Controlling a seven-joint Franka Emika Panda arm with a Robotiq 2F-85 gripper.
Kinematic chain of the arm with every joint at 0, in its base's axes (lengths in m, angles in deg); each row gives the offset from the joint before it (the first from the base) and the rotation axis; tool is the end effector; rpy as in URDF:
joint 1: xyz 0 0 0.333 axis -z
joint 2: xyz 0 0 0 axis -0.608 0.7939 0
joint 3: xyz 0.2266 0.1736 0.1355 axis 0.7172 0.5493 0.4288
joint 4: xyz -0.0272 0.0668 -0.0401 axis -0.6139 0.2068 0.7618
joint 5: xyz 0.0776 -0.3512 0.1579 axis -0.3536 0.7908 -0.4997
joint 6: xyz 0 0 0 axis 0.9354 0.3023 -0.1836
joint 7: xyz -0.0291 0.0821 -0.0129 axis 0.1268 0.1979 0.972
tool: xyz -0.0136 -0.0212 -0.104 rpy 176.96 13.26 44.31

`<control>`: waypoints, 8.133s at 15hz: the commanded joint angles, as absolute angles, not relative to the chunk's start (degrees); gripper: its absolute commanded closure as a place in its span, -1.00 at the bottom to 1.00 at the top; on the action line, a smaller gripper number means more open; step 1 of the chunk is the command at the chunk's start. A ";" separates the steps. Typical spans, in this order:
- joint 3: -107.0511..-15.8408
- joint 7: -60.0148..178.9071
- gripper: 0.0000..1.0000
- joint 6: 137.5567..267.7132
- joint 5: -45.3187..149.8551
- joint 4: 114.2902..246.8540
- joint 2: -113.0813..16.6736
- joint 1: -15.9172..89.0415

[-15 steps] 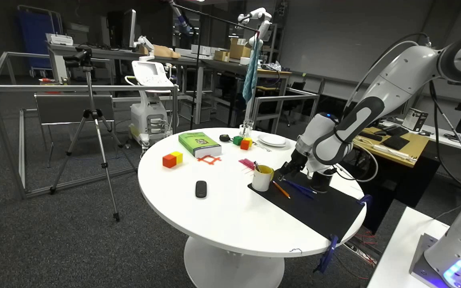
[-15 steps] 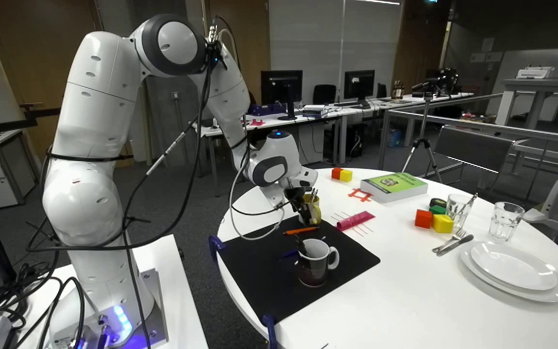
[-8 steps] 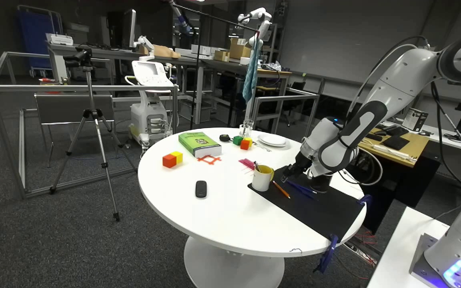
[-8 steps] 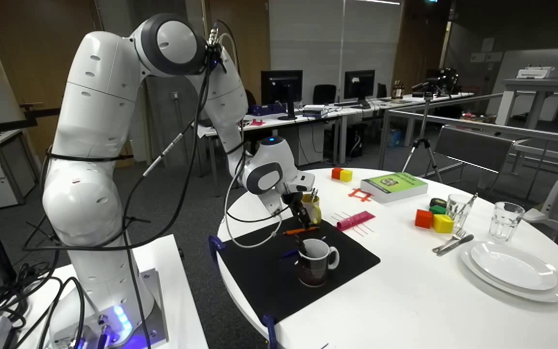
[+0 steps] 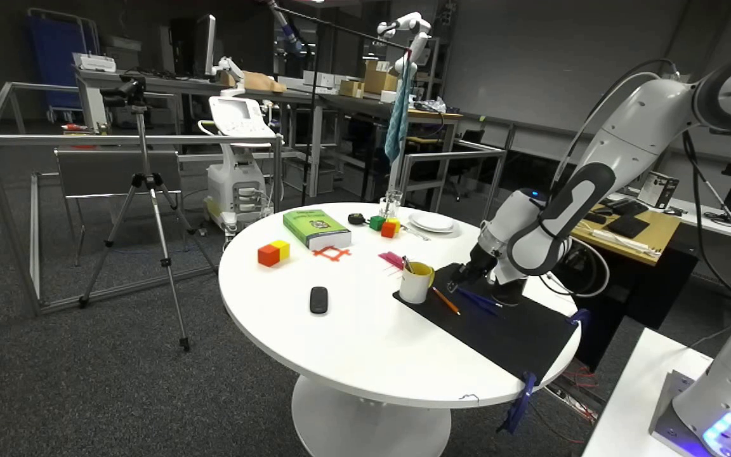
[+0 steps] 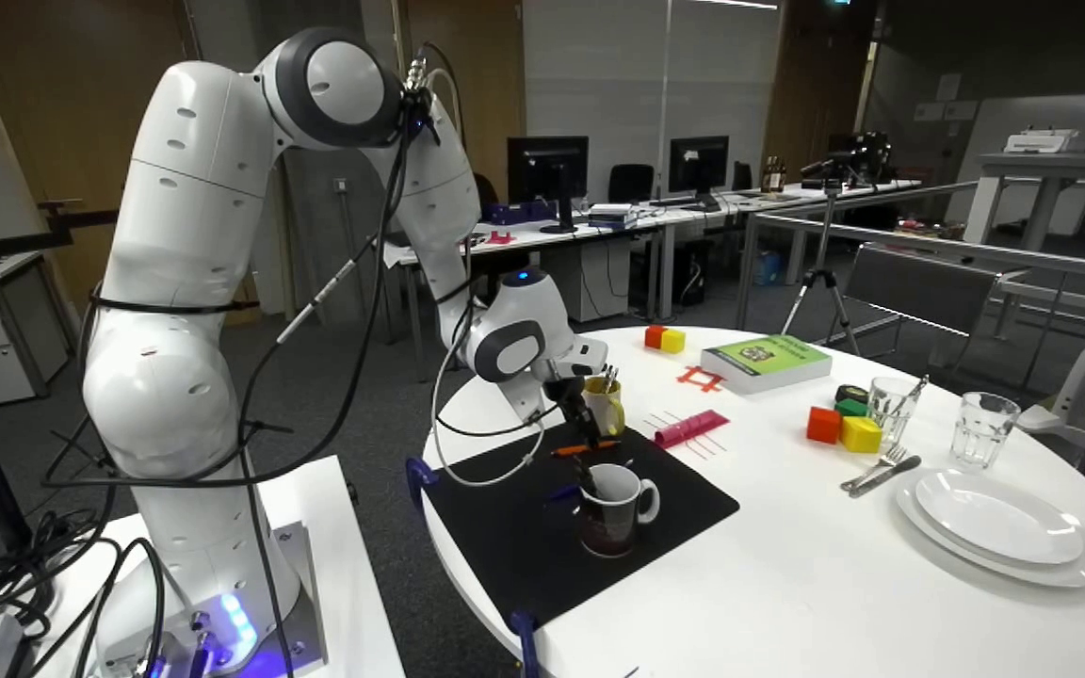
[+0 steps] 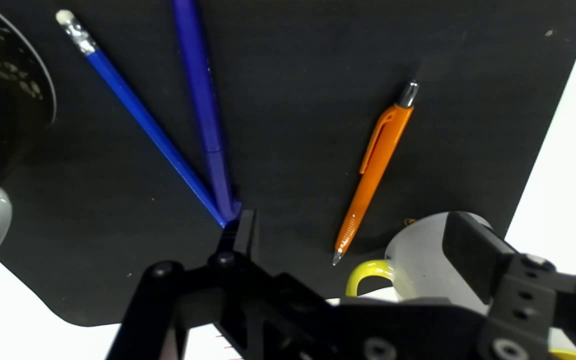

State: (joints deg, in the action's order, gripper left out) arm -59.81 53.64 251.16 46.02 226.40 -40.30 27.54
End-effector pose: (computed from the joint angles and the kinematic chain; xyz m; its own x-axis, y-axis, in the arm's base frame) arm 0.5147 0.0624 0.1759 0.9326 -0.1059 0.3449 -0.0892 -0.9940 -0.0639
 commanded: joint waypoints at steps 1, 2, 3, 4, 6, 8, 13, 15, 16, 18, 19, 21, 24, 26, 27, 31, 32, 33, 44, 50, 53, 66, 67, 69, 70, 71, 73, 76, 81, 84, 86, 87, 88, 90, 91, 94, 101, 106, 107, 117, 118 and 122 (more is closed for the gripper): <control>-60.00 54.64 -1.00 254.30 45.52 228.67 -40.89 26.95; -60.00 54.57 -1.00 254.50 45.41 228.73 -40.68 26.91; -60.06 54.54 -1.00 254.82 45.35 228.77 -40.37 26.85; -59.75 54.67 -1.00 254.99 45.36 228.88 -40.20 27.16; -59.51 54.82 -1.00 255.45 45.41 229.09 -39.95 27.28; -59.25 55.04 -1.00 256.24 45.46 229.34 -39.69 27.37; -60.26 55.08 -1.00 257.47 45.17 228.91 -38.17 25.89; -60.77 55.18 -1.00 258.15 44.93 228.67 -37.23 25.14; -60.75 55.23 -1.00 258.37 44.87 228.60 -36.89 25.02; -60.80 55.35 -1.00 258.81 44.77 228.61 -36.42 24.77; -60.75 55.45 -1.00 258.97 44.80 228.58 -36.19 24.89; -60.91 55.55 -0.86 259.13 44.77 228.43 -35.90 24.80; -61.09 55.70 -0.32 259.03 44.74 228.27 -35.65 24.80; -61.36 55.71 -0.02 259.00 44.67 228.20 -35.45 24.62; -61.42 55.75 0.16 259.02 44.70 228.14 -35.34 24.62; -61.35 55.88 0.78 259.50 44.61 227.95 -35.48 24.40; -61.25 55.88 0.95 259.52 44.57 227.98 -35.57 24.35; -61.23 55.85 1.00 259.54 44.51 227.94 -35.56 24.25; -61.13 55.85 0.17 259.45 44.51 227.71 -35.46 24.32; -60.81 55.86 0.66 259.08 44.63 227.59 -35.28 24.66; -60.51 55.81 1.00 258.60 44.67 227.66 -35.50 24.93; -57.57 54.24 0.96 248.60 44.58 229.27 -43.99 24.54; -57.27 53.95 0.96 247.09 44.68 229.15 -45.13 24.55; -57.35 53.24 0.96 244.48 44.98 228.66 -47.11 24.21; -57.43 52.90 0.96 243.23 45.15 228.42 -48.22 24.10; -57.35 52.59 0.96 241.82 45.31 228.28 -49.38 24.16; -57.80 51.49 0.96 238.94 46.01 227.90 -51.61 23.74; -57.49 49.32 0.96 234.70 47.01 227.31 -54.82 23.96; -55.25 48.33 0.96 230.77 46.62 225.95 -58.58 25.29; -53.59 48.66 0.96 225.77 44.49 223.37 -59.94 26.04; -52.61 49.92 0.96 220.96 42.12 220.78 -60.87 26.73; -52.38 50.13 0.96 218.47 40.81 219.15 -61.07 27.03; -52.21 50.45 0.96 216.20 39.44 217.19 -61.05 27.41; -52.34 50.07 0.96 211.46 37.58 213.05 -60.67 27.89; -52.51 49.79 0.96 209.15 36.72 211.02 -60.27 28.18; -53.02 49.16 0.96 201.73 34.36 204.73 -58.37 29.48; -54.38 46.70 0.96 186.16 32.64 190.56 -49.49 32.81; -54.56 46.42 0.96 177.99 29.45 181.60 -41.76 34.45; -54.43 46.52 0.96 176.84 28.39 180.20 -40.45 34.73; -54.65 41.60 0.96 166.31 25.62 169.42 -30.94 34.85; -54.65 40.90 0.96 165.27 25.46 168.50 -30.22 34.89; -54.68 38.34 0.96 161.79 24.45 165.13 -27.80 35.00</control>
State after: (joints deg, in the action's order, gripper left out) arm -54.80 41.04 166.30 26.08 169.85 -30.14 34.37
